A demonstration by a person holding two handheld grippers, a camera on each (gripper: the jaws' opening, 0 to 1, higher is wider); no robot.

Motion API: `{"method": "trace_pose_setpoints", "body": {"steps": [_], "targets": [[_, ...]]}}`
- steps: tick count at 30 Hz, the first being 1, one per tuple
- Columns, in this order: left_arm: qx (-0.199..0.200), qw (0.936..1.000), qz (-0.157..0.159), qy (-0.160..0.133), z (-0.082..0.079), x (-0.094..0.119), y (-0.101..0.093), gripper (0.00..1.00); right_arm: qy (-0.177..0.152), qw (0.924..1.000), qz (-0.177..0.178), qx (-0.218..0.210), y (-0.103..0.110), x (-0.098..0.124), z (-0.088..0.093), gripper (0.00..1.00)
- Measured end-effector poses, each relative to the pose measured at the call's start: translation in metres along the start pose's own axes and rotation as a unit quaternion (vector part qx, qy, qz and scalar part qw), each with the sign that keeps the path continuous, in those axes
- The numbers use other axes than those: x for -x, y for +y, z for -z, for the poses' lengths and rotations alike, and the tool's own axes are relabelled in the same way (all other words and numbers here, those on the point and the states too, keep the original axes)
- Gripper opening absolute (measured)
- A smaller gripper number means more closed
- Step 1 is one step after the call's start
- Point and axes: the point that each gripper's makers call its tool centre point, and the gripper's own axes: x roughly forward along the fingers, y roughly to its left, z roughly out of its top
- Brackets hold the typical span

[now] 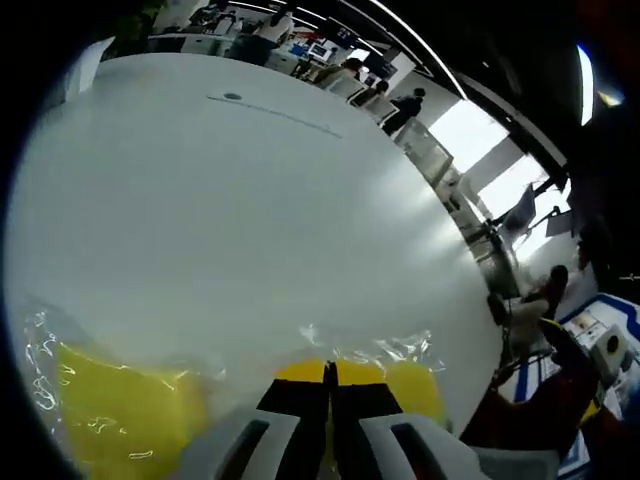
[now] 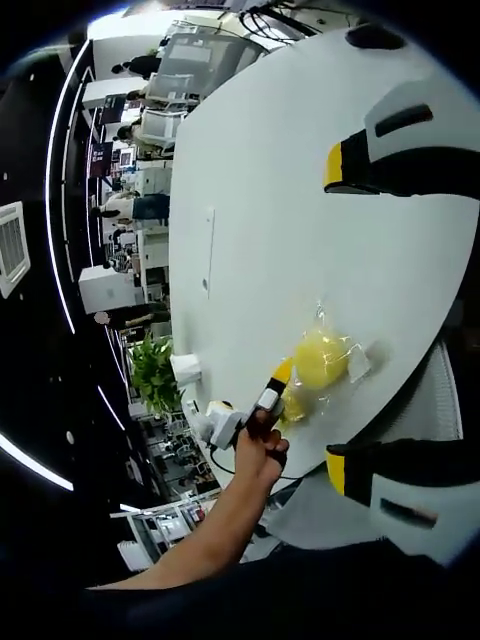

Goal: Compare the silicone blocks by pressing each to a similar depth, holding the contact briefly, and releasing to observe deformation and rebound differences across the visible hardness samples.

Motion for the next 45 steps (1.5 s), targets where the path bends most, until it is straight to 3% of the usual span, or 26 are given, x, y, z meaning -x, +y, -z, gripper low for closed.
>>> {"method": "trace_pose_setpoints", "body": {"steps": [8,12,14,16,18,22,29,35,41,45], "targets": [[0.005,1.0,0.003,-0.004,-0.001,0.001,0.001,0.0,0.0,1.0,-0.002,0.002,0.001,0.0,-0.002,0.97],[-0.013,0.9998,0.012,-0.007,-0.003,0.004,0.0,0.04,0.001,1.0,-0.002,0.002,0.003,0.0,-0.002,0.97],[-0.026,0.9981,0.035,-0.044,-0.016,0.007,-0.008,0.11,0.001,1.0,-0.003,0.003,0.003,0.0,-0.002,0.97],[-0.032,0.998,0.035,-0.042,-0.016,0.01,-0.011,0.18,-0.001,1.0,-0.004,0.001,0.003,-0.001,-0.003,0.97],[-0.034,0.9968,0.051,-0.051,-0.021,0.011,-0.016,0.26,-0.001,1.0,-0.004,0.002,0.003,-0.002,-0.004,0.97],[-0.048,0.9947,0.051,-0.075,-0.032,0.017,-0.016,0.39,-0.004,1.0,-0.004,0.004,0.003,-0.004,-0.007,0.97],[-0.062,0.9881,0.079,-0.116,-0.059,0.035,-0.022,0.53,-0.006,0.9999,-0.007,0.007,0.006,-0.006,-0.011,0.97],[-0.082,0.9854,0.068,-0.132,-0.07,0.05,-0.007,0.69,-0.008,0.9999,-0.007,0.01,0.004,-0.009,-0.014,0.97],[-0.14,0.973,0.081,-0.165,-0.085,0.076,-0.005,0.79,-0.009,0.9998,-0.012,0.012,0.007,-0.013,-0.017,0.97],[-0.154,0.9668,0.075,-0.189,-0.094,0.098,0.004,0.98,-0.006,0.9998,-0.011,0.014,0.007,-0.017,-0.017,0.97]]}}
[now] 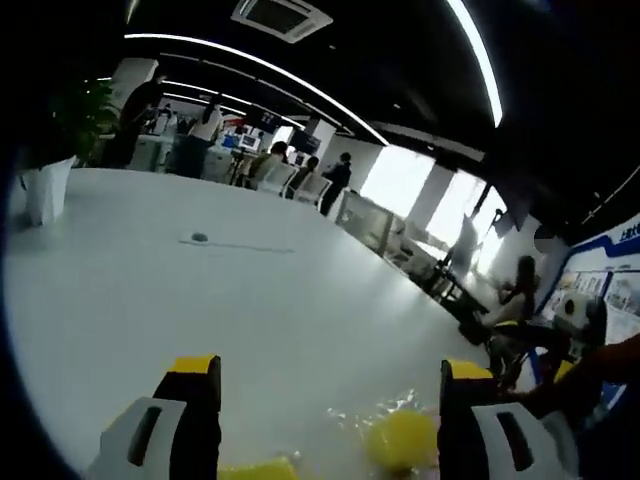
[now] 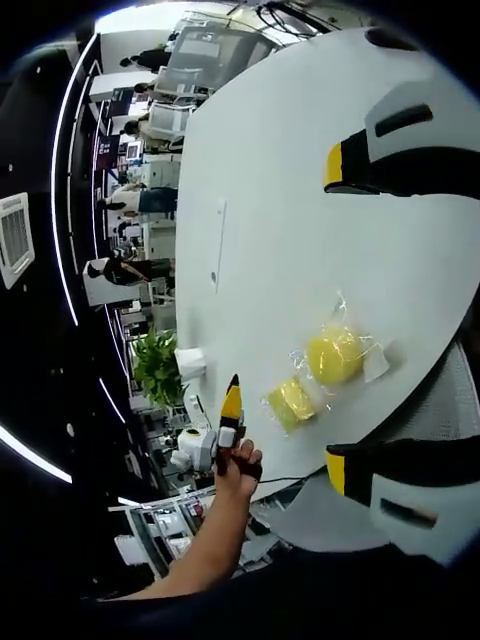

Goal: Compare the silicone blocks by pressing each to a similar depth, holding the contact briefly, and releasing to observe deformation and rebound differences across the visible hardness samples.

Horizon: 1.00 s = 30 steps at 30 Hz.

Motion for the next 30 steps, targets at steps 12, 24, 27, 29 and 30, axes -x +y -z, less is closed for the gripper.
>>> {"method": "trace_pose_setpoints", "body": {"steps": [12,24,27,29,30], "targets": [[-0.055,0.9979,-0.031,-0.018,-0.004,0.055,0.024,1.0,0.009,0.9997,-0.01,0.022,0.01,-0.018,0.0,0.97],[-0.111,0.9931,-0.036,-0.014,0.007,0.11,0.036,1.0,0.019,0.9994,-0.01,0.026,0.011,-0.031,0.007,0.97],[-0.112,0.9925,-0.043,-0.021,0.008,0.12,0.041,1.0,0.011,0.9997,-0.008,0.021,0.012,-0.033,0.005,0.97],[-0.118,0.9918,-0.049,-0.015,0.015,0.127,0.046,1.0,0.012,0.9996,-0.006,0.024,0.013,-0.035,0.007,0.97],[-0.119,0.9916,-0.05,-0.011,0.019,0.131,0.047,1.0,0.012,0.9996,-0.006,0.025,0.012,-0.035,0.007,0.97]]}}
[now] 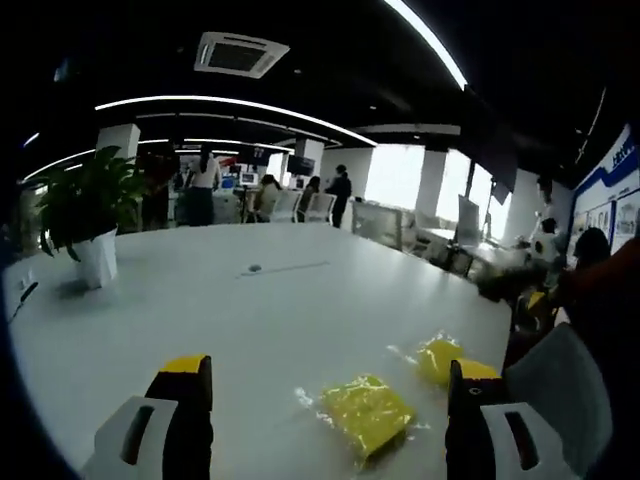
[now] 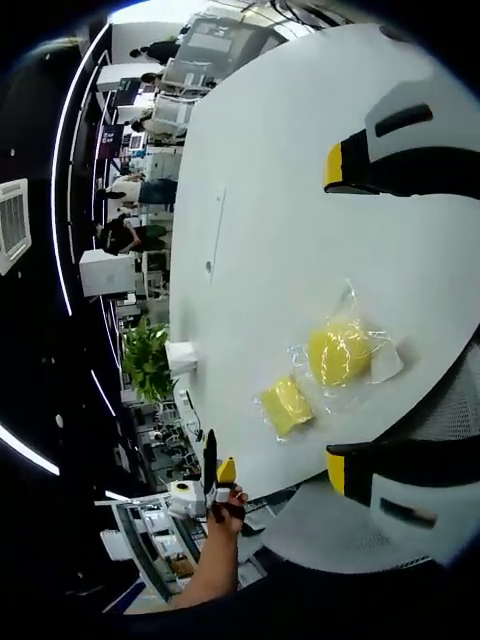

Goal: Compare the silicone blocks by pressing each to a similar depth, holding the contact briefly, and releasing to observe deformation and rebound differences across the visible hardness samples.

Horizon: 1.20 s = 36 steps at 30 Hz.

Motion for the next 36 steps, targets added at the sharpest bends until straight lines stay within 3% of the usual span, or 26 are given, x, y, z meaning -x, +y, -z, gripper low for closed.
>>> {"method": "trace_pose_setpoints", "body": {"steps": [6,10,14,17,25,30,36], "targets": [[0.012,0.9999,-0.009,0.0,0.012,0.02,0.007,1.0,0.003,0.9999,0.011,0.004,-0.005,0.002,0.006,0.97],[0.001,0.9996,-0.008,0.029,0.037,0.029,0.005,1.0,0.011,0.9999,0.009,-0.001,-0.002,0.003,0.016,0.97],[-0.006,0.9995,-0.01,0.029,0.047,0.035,0.009,1.0,0.017,0.9998,0.012,0.008,0.003,0.004,0.022,0.97],[0.012,0.9998,-0.017,0.005,0.039,0.043,0.009,1.0,0.014,0.9998,0.015,0.001,0.004,0.006,0.026,0.97],[0.012,0.9995,-0.031,0.001,0.037,0.055,0.013,1.0,0.006,0.9998,0.02,0.003,0.008,0.01,0.026,0.97],[0.003,0.9993,-0.038,-0.001,0.033,0.054,0.011,1.0,-0.001,0.9997,0.025,-0.008,0.006,0.005,0.027,0.97],[-0.008,0.9997,-0.024,0.004,0.03,0.043,0.005,1.0,-0.003,0.9998,0.021,-0.004,0.008,-0.001,0.025,0.97]]}}
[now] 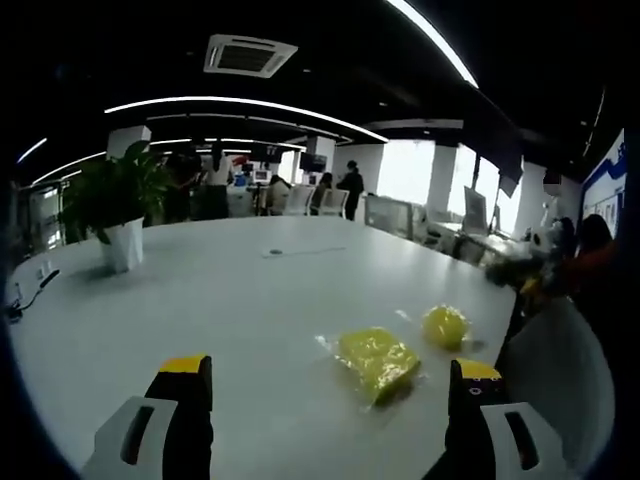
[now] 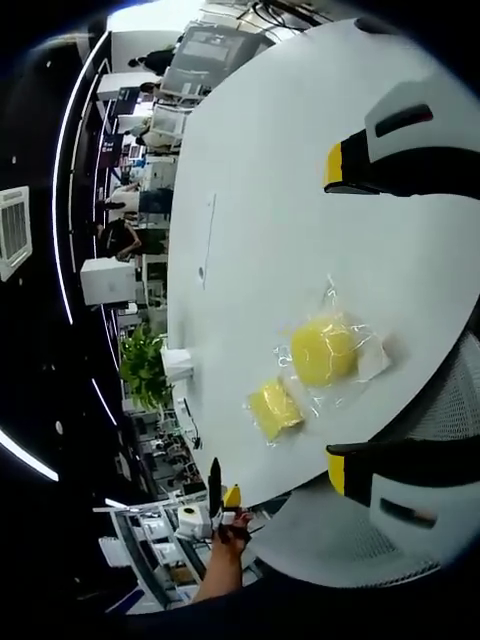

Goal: Compare the silicone blocks by pressing each to a similar depth, holding the contact briefly, and releasing to observe deformation and rebound differences across the visible hardness samples.

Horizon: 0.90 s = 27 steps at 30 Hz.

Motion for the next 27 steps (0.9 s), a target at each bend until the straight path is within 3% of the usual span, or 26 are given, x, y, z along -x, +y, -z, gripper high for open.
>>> {"method": "trace_pose_setpoints", "body": {"steps": [4,12,18,21,22,23,27], "targets": [[-0.029,0.9994,0.006,0.018,0.004,-0.006,-0.004,1.0,-0.005,1.0,-0.002,0.003,0.001,-0.001,-0.004,0.97],[-0.014,0.9998,0.013,0.007,0.003,-0.008,-0.009,1.0,-0.007,1.0,-0.005,-0.002,0.003,-0.001,-0.003,0.97],[0.004,1.0,0.003,-0.001,-0.001,-0.005,-0.001,1.0,-0.007,1.0,0.0,-0.001,0.001,0.0,-0.001,0.97],[0.01,0.9998,-0.003,-0.018,-0.005,-0.003,0.004,1.0,-0.004,1.0,0.001,-0.002,0.001,-0.001,0.0,0.97],[0.019,0.9997,-0.002,-0.017,-0.004,-0.003,0.003,1.0,0.018,0.9997,0.008,-0.012,-0.001,0.0,0.007,0.97],[0.019,0.9997,-0.003,-0.012,-0.002,-0.003,0.004,1.0,0.021,0.9996,0.0,-0.02,0.001,-0.001,0.008,0.97],[0.022,0.9997,-0.001,-0.008,0.001,-0.002,0.002,1.0,0.008,0.9999,-0.001,-0.012,-0.001,-0.001,0.002,0.97]]}}
